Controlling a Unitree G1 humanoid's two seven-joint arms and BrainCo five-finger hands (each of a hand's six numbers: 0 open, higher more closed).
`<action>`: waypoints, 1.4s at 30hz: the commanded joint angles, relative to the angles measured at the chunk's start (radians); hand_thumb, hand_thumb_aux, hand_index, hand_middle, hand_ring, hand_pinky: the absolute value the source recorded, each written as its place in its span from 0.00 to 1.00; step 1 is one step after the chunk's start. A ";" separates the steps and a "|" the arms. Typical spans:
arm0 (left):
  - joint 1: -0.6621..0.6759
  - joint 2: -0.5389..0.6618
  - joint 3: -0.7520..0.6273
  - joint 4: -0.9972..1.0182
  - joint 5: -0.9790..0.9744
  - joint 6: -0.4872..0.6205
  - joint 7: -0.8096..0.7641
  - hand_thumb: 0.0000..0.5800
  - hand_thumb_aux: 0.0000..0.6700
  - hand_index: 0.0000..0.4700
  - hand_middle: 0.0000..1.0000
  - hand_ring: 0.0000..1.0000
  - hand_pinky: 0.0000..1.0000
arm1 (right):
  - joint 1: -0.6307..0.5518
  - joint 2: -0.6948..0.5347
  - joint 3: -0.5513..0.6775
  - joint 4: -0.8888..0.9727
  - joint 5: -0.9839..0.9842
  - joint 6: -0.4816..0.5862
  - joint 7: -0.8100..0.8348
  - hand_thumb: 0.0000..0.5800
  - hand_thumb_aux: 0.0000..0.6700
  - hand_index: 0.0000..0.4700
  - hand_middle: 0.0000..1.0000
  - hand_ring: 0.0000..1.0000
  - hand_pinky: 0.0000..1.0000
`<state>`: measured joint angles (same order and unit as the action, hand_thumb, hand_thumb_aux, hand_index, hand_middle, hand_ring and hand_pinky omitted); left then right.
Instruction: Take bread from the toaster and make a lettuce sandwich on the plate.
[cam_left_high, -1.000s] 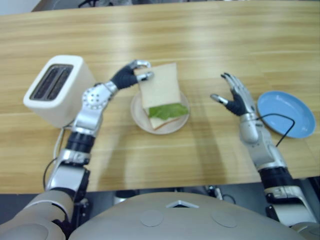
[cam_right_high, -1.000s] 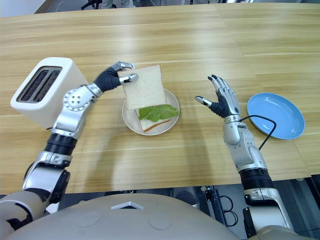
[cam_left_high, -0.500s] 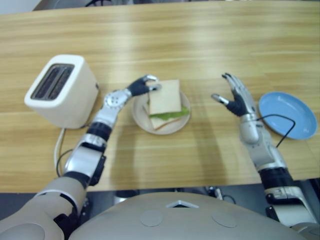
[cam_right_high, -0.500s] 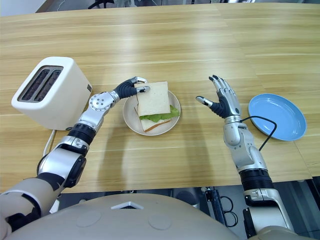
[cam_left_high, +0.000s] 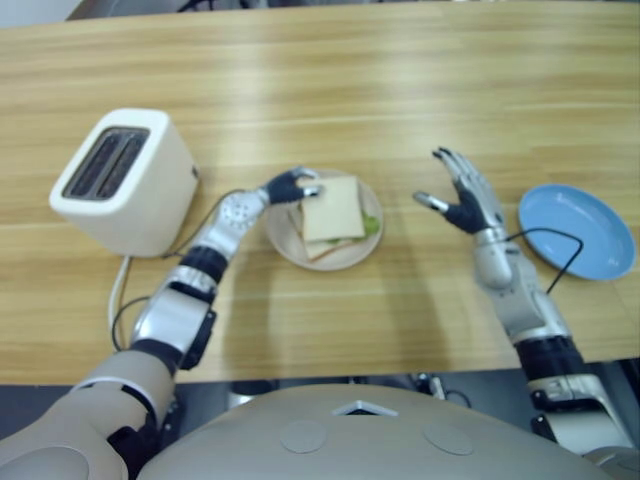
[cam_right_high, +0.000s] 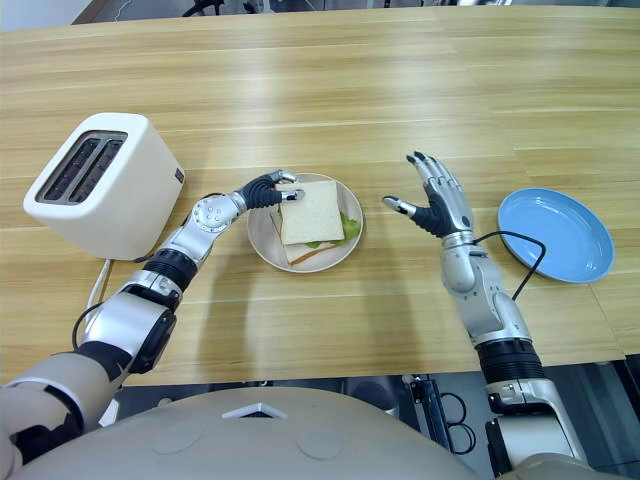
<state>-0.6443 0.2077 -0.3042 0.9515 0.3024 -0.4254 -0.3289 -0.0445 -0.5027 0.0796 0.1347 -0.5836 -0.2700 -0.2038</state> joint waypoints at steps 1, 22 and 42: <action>-0.016 0.034 -0.038 0.030 0.079 -0.014 0.068 1.00 1.00 0.98 1.00 1.00 1.00 | 0.013 0.001 0.037 -0.065 -0.024 -0.006 0.045 0.00 0.00 0.00 0.00 0.00 0.00; -0.010 0.067 -0.139 0.027 0.259 -0.013 0.219 1.00 1.00 0.98 1.00 1.00 1.00 | -0.088 -0.021 0.352 -0.037 -0.271 -0.104 0.223 0.00 0.00 0.00 0.00 0.00 0.00; -0.012 0.084 -0.141 -0.028 0.264 -0.021 0.244 1.00 1.00 0.98 1.00 1.00 1.00 | -0.100 0.024 0.600 0.110 -0.446 -0.094 0.342 0.00 0.00 0.00 0.00 0.00 0.00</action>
<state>-0.6518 0.2851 -0.4386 0.9582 0.5509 -0.4454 -0.1002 -0.1976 -0.4737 0.5528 0.1610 -0.9641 -0.3536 0.0394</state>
